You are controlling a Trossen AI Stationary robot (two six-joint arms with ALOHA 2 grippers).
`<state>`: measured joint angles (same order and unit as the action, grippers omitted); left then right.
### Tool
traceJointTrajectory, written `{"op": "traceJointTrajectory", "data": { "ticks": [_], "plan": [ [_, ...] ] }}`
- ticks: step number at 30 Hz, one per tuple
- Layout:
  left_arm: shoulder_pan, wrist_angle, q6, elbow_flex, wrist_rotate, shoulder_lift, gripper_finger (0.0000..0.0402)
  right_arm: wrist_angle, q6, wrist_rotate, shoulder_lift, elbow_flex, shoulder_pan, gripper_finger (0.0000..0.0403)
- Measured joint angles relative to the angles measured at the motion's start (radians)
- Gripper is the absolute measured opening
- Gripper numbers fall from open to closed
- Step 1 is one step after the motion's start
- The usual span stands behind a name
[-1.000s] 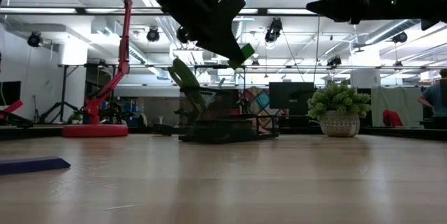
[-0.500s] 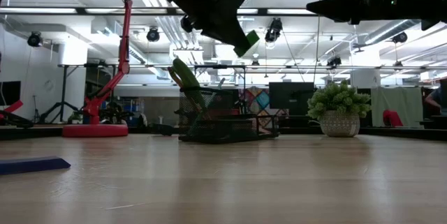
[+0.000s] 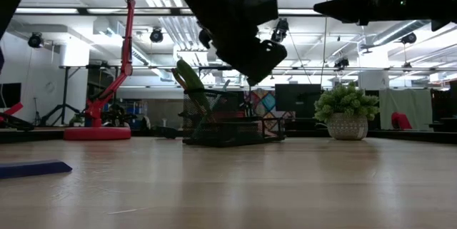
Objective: Pick and place office supplies into organizer
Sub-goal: Put the green eraser into the black desk organizer
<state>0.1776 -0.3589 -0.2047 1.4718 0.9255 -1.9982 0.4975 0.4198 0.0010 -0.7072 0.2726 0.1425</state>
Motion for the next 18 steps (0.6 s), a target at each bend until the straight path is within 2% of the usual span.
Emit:
{"op": "traceJointTrajectory", "data": {
  "ticks": [3,7,18],
  "plan": [
    [-0.001,-0.048,0.001,0.037,-0.003,-0.036,0.0004,-0.004,0.000,0.000,0.001,0.000,0.000,0.0008],
    [-0.002,-0.090,0.002,0.033,-0.060,-0.052,0.0004,-0.019,0.000,0.000,0.002,0.000,0.000,0.0008],
    [-0.014,-0.170,-0.003,0.009,-0.087,-0.047,0.0004,-0.022,0.000,0.000,0.006,0.000,0.000,0.0008]
  ]
}}
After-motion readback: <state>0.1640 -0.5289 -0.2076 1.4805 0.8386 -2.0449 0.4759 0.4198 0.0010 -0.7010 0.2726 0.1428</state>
